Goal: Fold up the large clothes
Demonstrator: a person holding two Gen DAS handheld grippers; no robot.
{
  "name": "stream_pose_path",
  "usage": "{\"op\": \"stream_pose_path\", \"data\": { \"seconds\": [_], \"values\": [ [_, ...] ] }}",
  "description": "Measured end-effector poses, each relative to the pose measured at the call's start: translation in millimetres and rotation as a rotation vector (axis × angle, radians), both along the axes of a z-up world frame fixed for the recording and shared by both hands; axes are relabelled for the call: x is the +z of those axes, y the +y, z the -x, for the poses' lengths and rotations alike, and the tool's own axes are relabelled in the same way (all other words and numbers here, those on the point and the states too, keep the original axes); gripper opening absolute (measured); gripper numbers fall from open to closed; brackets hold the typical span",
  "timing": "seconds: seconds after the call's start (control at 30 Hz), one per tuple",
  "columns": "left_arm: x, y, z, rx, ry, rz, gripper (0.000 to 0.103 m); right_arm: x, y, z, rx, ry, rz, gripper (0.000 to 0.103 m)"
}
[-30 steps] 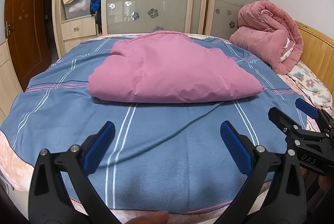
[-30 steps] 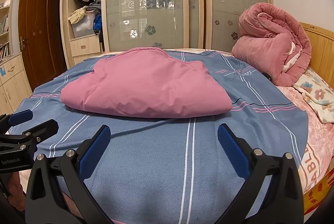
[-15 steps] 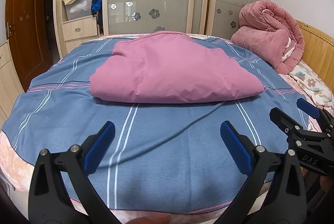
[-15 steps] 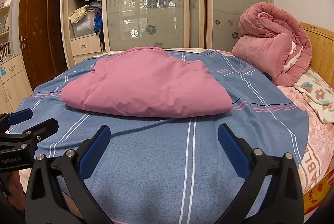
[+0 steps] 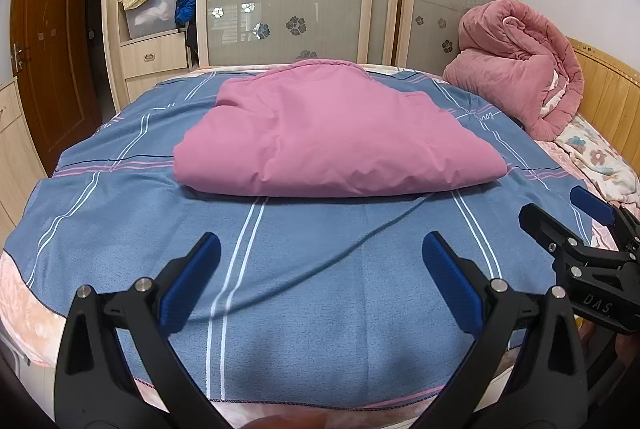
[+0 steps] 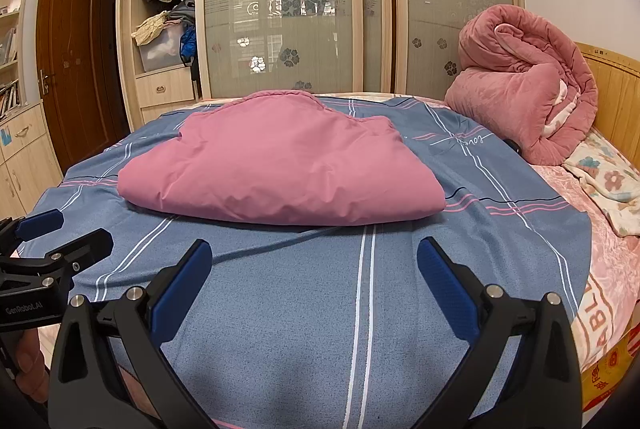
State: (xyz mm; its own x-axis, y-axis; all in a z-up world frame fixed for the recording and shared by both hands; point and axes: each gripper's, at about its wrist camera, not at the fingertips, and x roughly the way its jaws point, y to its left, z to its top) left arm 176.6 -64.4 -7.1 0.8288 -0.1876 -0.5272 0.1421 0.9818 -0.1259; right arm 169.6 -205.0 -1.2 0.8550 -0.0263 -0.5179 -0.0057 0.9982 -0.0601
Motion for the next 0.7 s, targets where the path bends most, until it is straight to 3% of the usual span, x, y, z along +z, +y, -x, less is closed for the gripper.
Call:
{"op": "stream_pose_path", "data": {
  "seconds": [0.53, 0.7],
  "values": [
    [-0.5, 3.5, 0.5, 0.0, 0.0, 0.02, 0.101, 0.1, -0.8, -0.2, 0.0, 0.001, 0.0, 0.102],
    [0.0, 3.7, 4.4, 0.033, 0.003, -0.015, 0.101, -0.3, 0.1, 0.4, 0.001, 0.001, -0.002, 0.102]
  ]
}}
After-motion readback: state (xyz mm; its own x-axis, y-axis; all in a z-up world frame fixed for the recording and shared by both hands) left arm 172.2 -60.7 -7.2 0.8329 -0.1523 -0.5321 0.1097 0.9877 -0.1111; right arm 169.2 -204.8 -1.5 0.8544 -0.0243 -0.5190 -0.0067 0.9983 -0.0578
